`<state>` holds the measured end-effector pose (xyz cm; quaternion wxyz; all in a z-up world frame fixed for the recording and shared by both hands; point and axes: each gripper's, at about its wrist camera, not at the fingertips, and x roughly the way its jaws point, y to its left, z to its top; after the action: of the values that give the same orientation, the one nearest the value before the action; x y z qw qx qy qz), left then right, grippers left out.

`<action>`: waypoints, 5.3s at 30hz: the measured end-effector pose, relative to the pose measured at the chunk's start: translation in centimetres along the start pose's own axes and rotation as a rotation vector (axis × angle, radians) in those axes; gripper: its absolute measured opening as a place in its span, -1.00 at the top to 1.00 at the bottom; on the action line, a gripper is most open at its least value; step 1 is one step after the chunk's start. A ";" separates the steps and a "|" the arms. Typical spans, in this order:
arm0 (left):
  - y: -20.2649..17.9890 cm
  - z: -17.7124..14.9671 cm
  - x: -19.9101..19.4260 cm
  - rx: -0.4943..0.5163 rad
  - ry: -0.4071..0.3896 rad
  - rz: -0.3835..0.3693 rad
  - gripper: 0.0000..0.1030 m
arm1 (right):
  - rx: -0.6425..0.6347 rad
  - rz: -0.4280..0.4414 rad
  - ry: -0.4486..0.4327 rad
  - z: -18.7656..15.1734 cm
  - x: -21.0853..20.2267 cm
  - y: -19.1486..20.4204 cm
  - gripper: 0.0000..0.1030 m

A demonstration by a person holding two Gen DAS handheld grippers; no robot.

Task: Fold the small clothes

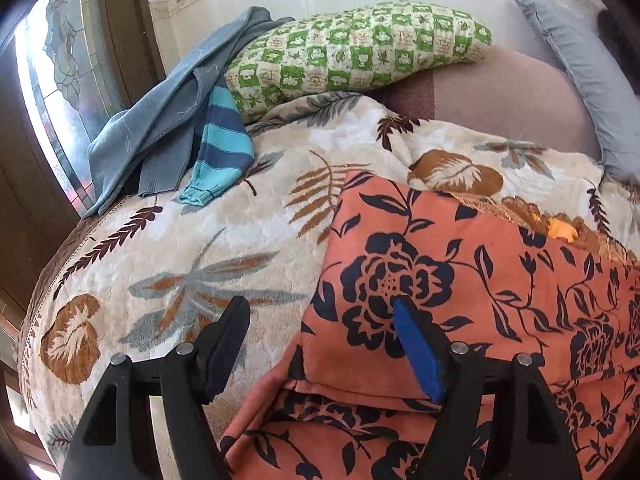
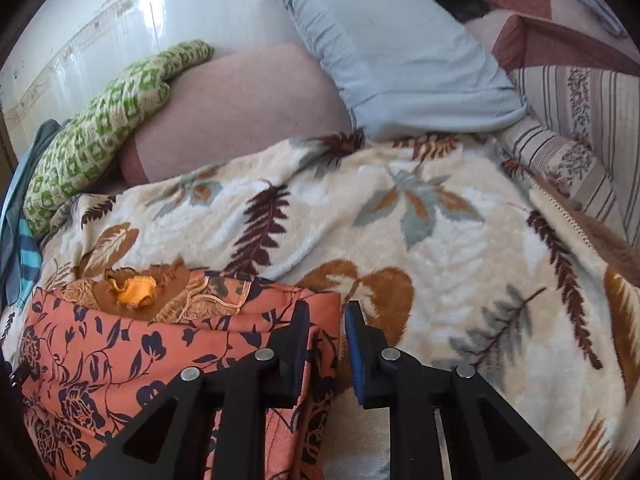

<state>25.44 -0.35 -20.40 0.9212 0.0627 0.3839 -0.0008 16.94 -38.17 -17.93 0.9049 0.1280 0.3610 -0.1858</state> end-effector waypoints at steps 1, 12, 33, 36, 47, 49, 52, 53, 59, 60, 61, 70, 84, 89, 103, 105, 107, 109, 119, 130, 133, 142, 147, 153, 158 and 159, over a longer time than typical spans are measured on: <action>-0.1 0.1 0.2 0.010 0.003 0.003 -0.46 | -0.016 0.050 0.008 -0.2 -0.4 0.7 0.59; 1.9 -1.6 2.5 -0.030 0.183 -0.046 -0.56 | -0.110 0.227 0.368 -6.3 2.5 5.3 0.57; 14.7 -10.8 -9.9 -0.237 0.248 -0.203 -0.58 | -0.072 0.451 0.215 -12.9 -10.7 -0.8 0.58; 13.8 -11.0 -10.3 -0.192 0.305 -0.213 -0.58 | -0.076 0.504 0.186 -13.6 -12.4 -1.5 0.58; 13.2 -15.0 -8.2 -0.193 0.595 -0.199 -0.61 | -0.056 0.605 0.265 -16.5 -14.9 -2.3 -0.54; 13.1 -16.3 -8.3 -0.184 0.614 -0.199 -0.61 | -0.048 0.610 0.303 -17.4 -15.1 -2.6 -0.54; 13.0 -18.0 -8.8 -0.186 0.627 -0.210 -0.60 | -0.049 0.603 0.339 -18.6 -15.7 -3.1 -0.54; 12.8 -18.6 -9.0 -0.170 0.628 -0.216 -0.54 | -0.047 0.600 0.355 -18.9 -15.8 -3.3 -0.54; 12.7 -20.9 -9.9 -0.137 0.617 -0.317 0.37 | -0.091 0.533 0.459 -21.0 -16.2 -3.3 -0.54; 12.7 -21.1 -10.0 -0.132 0.609 -0.323 0.41 | -0.097 0.518 0.473 -21.4 -16.2 -3.3 -0.54; 12.8 -21.2 -10.1 -0.129 0.600 -0.332 0.49 | -0.100 0.506 0.486 -21.8 -16.3 -3.4 -0.54; 13.3 -21.3 -13.7 -0.082 0.525 -0.420 0.71 | -0.027 0.437 0.609 -24.9 -15.8 -2.9 -0.54; 17.0 -17.8 -16.6 -0.189 0.461 -0.573 0.72 | 0.139 0.534 0.669 -26.0 -14.6 -3.3 0.89; 17.0 -13.6 -17.5 -0.231 0.402 -0.664 0.72 | 0.175 0.757 0.396 -18.5 -20.1 -5.0 0.89; 14.3 6.8 -4.3 -0.378 0.362 -0.655 0.72 | 0.319 0.688 0.090 1.0 -10.3 -5.2 0.90; 12.0 8.9 -0.6 -0.361 0.395 -0.627 0.72 | 0.374 0.676 0.099 2.8 -6.4 -5.5 0.89; 10.0 10.3 3.0 -0.360 0.417 -0.598 0.72 | 0.443 0.668 0.134 3.9 -2.3 -6.1 0.89; 8.3 11.3 6.2 -0.354 0.417 -0.609 0.70 | 0.523 0.677 0.176 4.3 1.8 -6.7 0.88; 14.3 6.8 11.5 -0.782 0.271 -0.710 -0.24 | 0.906 0.835 0.318 0.0 12.8 -12.2 -0.15; 9.3 2.2 0.0 -0.670 0.150 -0.616 -0.33 | 0.310 0.644 0.154 4.1 0.7 -2.4 -0.30; 5.3 0.7 0.1 -0.549 0.195 -0.535 -0.33 | 0.108 0.556 0.256 1.6 0.9 4.5 -0.13; 2.7 0.1 1.5 -0.344 0.138 -0.361 -0.32 | -0.061 0.302 0.433 2.4 10.0 12.5 0.07; 3.5 0.5 2.0 -0.393 0.153 -0.393 -0.32 | 0.046 0.289 0.356 8.2 11.3 13.5 0.07; 5.4 0.7 0.8 -0.431 0.121 -0.323 -0.32 | -0.135 0.518 0.422 5.9 8.1 23.0 0.07; 6.2 -0.9 3.2 -0.394 0.243 -0.210 -0.33 | -0.213 0.500 0.488 2.2 10.5 30.7 0.07; 6.2 -1.3 3.7 -0.396 0.257 -0.211 -0.34 | -0.226 0.456 0.506 1.8 12.2 31.7 0.07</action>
<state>27.45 6.17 -23.20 0.8540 -0.1599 0.4949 -0.0136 39.79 -13.28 -22.15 0.8135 0.1464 0.5540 0.0993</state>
